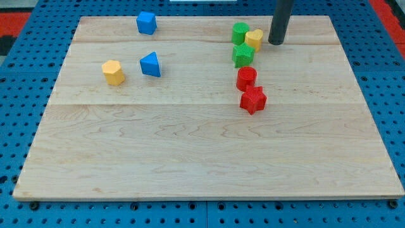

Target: Move the yellow heart to the bottom left of the green circle

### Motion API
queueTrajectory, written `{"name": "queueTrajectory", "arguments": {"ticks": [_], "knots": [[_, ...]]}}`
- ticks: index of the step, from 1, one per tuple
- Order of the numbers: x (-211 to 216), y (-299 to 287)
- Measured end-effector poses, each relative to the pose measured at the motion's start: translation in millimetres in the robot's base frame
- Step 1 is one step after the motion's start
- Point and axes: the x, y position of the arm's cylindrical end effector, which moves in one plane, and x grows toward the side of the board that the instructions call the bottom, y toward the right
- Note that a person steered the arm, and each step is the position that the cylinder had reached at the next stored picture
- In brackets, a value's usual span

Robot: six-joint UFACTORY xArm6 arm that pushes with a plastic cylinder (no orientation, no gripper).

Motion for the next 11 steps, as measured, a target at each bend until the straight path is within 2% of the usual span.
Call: {"name": "queueTrajectory", "arguments": {"ticks": [5,8,9,10,11], "knots": [[-7.3,-36.1],[-6.5,-144.6],[-1.1,-128.8],[-30.3,-167.7],[-47.7,-166.3]]}}
